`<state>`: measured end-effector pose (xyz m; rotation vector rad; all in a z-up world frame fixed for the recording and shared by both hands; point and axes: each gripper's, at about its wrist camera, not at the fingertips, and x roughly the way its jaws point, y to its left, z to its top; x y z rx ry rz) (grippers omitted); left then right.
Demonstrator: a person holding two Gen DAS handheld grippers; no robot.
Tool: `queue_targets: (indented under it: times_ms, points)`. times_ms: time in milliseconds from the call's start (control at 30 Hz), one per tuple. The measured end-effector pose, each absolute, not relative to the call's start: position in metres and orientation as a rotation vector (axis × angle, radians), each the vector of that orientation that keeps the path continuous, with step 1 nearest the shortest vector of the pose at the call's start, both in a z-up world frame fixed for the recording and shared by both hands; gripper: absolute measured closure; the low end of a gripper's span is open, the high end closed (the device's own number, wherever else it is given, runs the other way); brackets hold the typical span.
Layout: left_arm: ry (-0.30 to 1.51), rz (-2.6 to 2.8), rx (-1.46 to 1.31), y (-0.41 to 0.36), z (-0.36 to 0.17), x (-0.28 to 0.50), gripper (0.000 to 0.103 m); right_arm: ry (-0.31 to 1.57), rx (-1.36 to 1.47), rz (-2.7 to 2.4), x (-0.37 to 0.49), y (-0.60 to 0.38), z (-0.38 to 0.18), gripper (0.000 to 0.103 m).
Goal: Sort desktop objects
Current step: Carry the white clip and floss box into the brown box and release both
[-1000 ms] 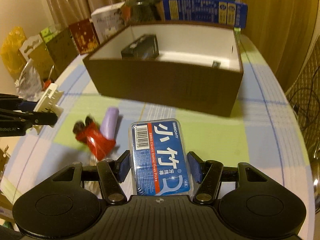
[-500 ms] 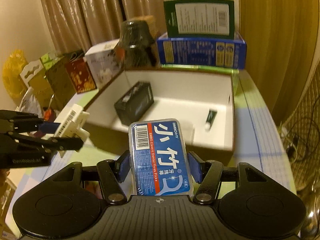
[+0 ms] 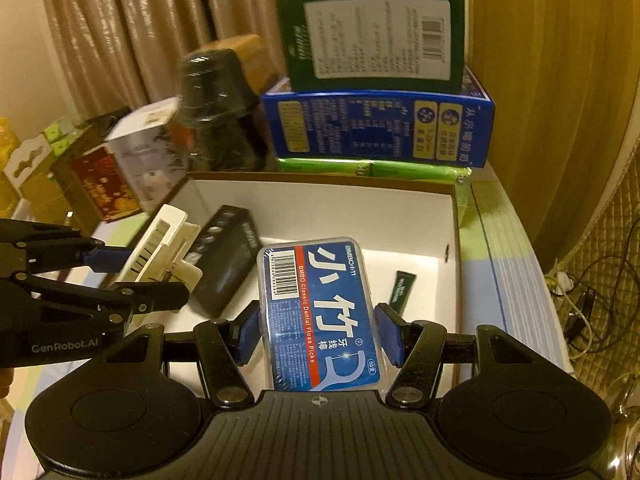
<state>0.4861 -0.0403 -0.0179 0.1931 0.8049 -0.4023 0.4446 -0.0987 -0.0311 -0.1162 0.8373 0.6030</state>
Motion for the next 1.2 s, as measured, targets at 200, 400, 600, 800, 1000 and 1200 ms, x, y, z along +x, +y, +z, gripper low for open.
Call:
queue_targets:
  times_ms: [200,400,600,800,1000,1200]
  points:
    - [0.838,-0.412,0.205,-0.049,-0.036,0.523,0.067,0.866,-0.131,0.565,0.478,-0.093,-0.046,0.046]
    - [0.873,-0.400,0.209,-0.059,-0.056,0.553,0.067,0.894,-0.146,0.536,0.498,-0.086,-0.062,0.046]
    - [0.912,-0.390,0.212,-0.065,-0.078,0.577,0.067,0.926,-0.152,0.514,0.519,-0.079,-0.079,0.046]
    - [0.942,-0.384,0.224,-0.068,-0.096,0.592,0.067,0.939,-0.168,0.509,0.532,-0.072,-0.089,0.046]
    - [0.936,-0.375,0.246,-0.069,-0.101,0.598,0.067,0.929,-0.183,0.508,0.540,-0.071,-0.092,0.046]
    - [0.912,-0.370,0.263,-0.069,-0.098,0.598,0.058,0.917,-0.208,0.513,0.542,-0.068,-0.093,0.046]
